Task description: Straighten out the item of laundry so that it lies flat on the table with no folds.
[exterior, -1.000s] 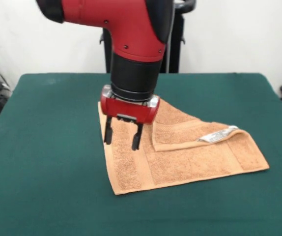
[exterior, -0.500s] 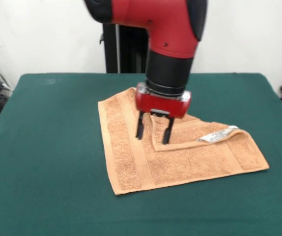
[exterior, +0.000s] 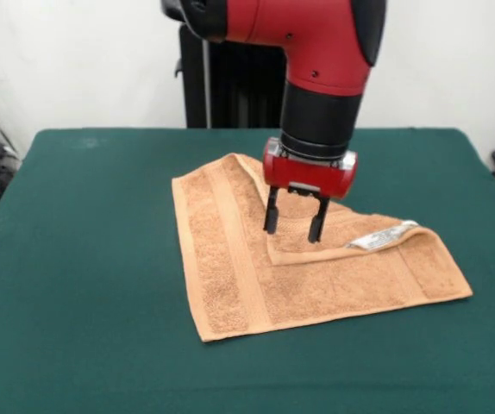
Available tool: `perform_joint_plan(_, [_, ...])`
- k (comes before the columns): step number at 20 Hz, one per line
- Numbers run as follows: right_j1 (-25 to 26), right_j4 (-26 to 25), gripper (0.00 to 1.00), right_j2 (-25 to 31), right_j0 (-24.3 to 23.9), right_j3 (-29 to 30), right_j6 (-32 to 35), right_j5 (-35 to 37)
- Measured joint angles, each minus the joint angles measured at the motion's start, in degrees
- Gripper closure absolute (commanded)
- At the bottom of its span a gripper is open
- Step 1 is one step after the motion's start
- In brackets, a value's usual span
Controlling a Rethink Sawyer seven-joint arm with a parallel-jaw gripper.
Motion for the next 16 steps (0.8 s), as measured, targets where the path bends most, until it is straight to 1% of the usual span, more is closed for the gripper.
perform_joint_plan(8, [0.1,0.3,0.00,-1.2,-0.3,3.4,0.0,-4.0])
perform_joint_plan(16, [0.2,0.4,0.00,-2.4,-0.4,5.5,0.0,-7.1])
